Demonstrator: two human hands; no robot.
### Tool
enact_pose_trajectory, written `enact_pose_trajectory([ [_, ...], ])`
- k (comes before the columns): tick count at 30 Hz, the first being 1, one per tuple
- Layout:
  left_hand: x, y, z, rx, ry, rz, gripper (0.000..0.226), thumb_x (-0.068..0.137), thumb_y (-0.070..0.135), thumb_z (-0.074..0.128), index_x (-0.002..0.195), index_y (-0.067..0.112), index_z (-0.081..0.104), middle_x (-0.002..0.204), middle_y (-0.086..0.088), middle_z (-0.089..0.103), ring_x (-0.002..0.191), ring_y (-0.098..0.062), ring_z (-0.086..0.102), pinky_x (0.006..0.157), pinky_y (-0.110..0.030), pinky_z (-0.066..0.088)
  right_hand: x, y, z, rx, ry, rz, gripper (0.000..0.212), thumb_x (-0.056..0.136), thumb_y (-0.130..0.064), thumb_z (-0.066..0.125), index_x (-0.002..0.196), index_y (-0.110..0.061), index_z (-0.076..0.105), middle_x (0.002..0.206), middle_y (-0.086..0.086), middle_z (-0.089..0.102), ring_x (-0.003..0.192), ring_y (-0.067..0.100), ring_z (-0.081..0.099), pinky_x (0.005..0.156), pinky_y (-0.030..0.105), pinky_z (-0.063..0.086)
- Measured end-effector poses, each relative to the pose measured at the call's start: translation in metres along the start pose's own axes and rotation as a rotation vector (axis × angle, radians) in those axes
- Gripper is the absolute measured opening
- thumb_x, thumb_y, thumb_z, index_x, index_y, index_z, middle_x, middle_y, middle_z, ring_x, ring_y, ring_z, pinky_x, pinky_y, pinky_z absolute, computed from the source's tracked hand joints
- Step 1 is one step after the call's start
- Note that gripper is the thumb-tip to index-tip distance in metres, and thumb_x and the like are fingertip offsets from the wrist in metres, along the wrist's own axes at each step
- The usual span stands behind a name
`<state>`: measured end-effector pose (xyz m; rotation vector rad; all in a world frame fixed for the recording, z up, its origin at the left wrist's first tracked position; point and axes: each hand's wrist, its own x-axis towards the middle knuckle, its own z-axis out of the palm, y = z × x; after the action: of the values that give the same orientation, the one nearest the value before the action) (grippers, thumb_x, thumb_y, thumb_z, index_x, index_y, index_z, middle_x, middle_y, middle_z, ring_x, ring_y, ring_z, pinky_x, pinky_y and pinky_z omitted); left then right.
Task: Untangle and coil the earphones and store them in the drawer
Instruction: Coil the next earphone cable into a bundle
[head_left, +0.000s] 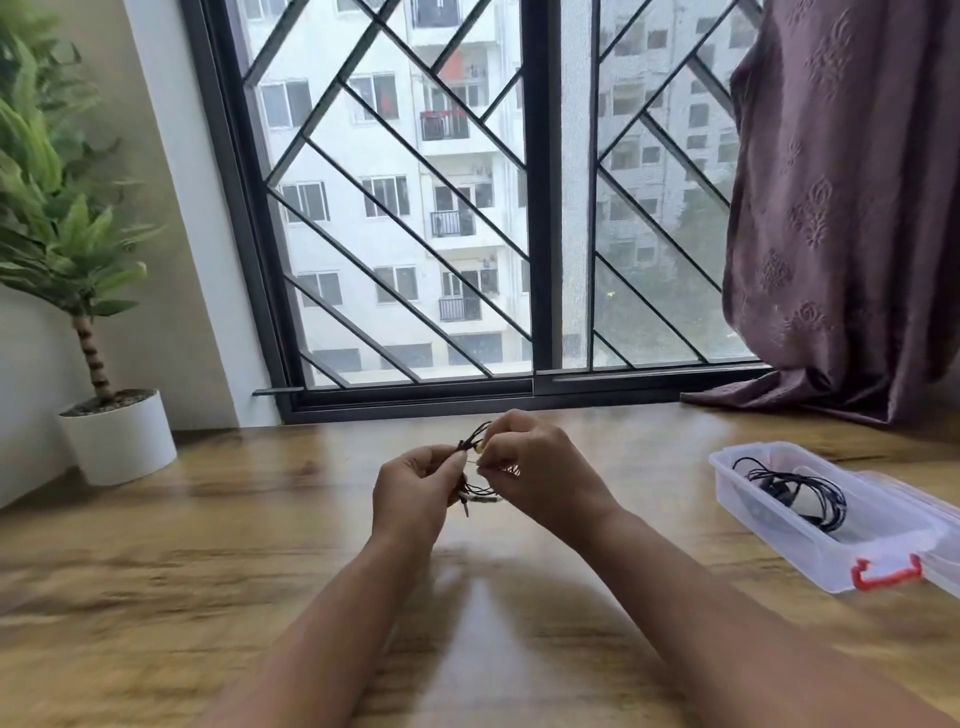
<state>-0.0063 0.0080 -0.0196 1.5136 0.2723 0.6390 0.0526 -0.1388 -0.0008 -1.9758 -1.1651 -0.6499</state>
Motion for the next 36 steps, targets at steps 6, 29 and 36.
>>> enact_pose_trajectory([
  [6, -0.0086, 0.0066, 0.0054, -0.123, -0.078, -0.034, 0.009, 0.089, 0.005, 0.072, 0.096, 0.003, 0.076, 0.072, -0.008, 0.07, 0.063, -0.013, 0.062, 0.063, -0.019, 0.057, -0.0022, -0.0043, 0.0043, -0.003, 0.034, 0.038, 0.013, 0.088, -0.011, 0.071, 0.077, -0.005, 0.075, 0.096, 0.004, 0.067, 0.084, 0.024, 0.066, 0.075, 0.044, 0.056],
  [29, -0.0037, 0.0002, -0.0016, 0.14, 0.019, 0.164, 0.015, 0.077, 0.015, 0.085, 0.08, 0.015, 0.07, 0.073, -0.005, 0.074, 0.071, -0.021, 0.07, 0.069, -0.037, 0.057, 0.0015, -0.0007, 0.0073, 0.288, 0.048, 0.338, 0.016, 0.085, -0.01, 0.078, 0.098, -0.019, 0.076, 0.084, -0.009, 0.077, 0.075, -0.003, 0.072, 0.071, 0.013, 0.052],
  [36, -0.0058, 0.0014, 0.0022, 0.045, -0.067, 0.178, 0.013, 0.084, 0.01, 0.078, 0.082, 0.022, 0.077, 0.075, -0.006, 0.077, 0.066, -0.012, 0.068, 0.06, -0.025, 0.052, 0.0036, -0.0007, 0.005, 0.745, 0.094, 0.586, 0.007, 0.087, -0.008, 0.076, 0.091, -0.013, 0.079, 0.077, 0.0, 0.076, 0.073, 0.011, 0.07, 0.069, 0.026, 0.057],
])
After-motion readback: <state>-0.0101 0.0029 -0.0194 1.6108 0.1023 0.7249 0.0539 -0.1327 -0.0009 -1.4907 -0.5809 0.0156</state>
